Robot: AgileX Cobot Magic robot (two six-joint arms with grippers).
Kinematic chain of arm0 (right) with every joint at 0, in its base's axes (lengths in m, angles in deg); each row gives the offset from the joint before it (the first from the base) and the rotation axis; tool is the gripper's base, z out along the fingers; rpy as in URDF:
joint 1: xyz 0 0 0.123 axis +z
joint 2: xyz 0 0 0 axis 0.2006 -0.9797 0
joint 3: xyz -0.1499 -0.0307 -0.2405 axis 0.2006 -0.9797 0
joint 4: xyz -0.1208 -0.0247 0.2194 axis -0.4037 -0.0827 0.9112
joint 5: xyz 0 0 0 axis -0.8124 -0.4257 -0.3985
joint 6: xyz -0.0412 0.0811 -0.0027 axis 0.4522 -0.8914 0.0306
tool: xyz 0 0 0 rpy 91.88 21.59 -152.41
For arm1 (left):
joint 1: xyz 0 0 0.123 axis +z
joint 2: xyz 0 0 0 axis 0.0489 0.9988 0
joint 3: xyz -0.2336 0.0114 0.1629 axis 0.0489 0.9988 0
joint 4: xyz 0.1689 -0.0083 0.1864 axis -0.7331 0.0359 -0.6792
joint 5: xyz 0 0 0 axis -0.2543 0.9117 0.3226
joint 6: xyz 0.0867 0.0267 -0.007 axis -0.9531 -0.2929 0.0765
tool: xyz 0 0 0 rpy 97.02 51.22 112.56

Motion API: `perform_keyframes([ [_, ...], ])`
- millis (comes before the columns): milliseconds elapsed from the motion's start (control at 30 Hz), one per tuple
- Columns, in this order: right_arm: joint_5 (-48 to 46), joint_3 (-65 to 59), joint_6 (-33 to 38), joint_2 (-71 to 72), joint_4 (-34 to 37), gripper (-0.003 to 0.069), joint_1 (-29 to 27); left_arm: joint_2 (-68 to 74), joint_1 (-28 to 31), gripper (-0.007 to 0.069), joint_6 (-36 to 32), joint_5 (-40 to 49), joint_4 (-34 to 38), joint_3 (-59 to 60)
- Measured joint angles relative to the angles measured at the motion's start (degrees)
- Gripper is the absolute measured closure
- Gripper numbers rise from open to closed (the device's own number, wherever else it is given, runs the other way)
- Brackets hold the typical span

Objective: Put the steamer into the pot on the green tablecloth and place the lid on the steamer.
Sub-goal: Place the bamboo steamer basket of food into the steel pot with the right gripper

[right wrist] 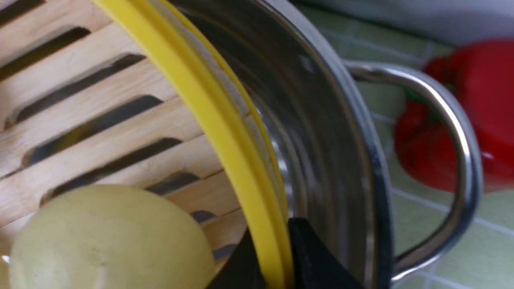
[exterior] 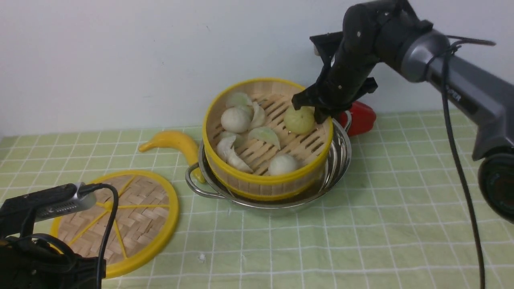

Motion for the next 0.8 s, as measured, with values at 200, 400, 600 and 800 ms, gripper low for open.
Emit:
perform_keyframes([
  [200, -0.1, 0.4, -0.4, -3.4, -1.9, 0.0603, 0.0, 0.0, 0.0, 0.0406, 0.0, -0.1, 0.2, 0.0],
  [400, 0.1, 0.6, -0.9, -4.9, -1.7, 0.0603, -0.1, 0.0, 0.0, 0.0406, 0.0, -0.1, 0.2, 0.0],
  [600, 0.3, 0.8, -1.6, -4.9, -1.2, 0.0535, -0.1, 0.0, 0.0, 0.0406, 0.0, -0.2, 0.2, 0.0],
  [800, 1.0, 1.0, -1.7, -4.9, -0.5, 0.0323, -0.1, 0.0, 0.0, 0.0403, 0.1, -1.1, -0.1, -2.1],
])
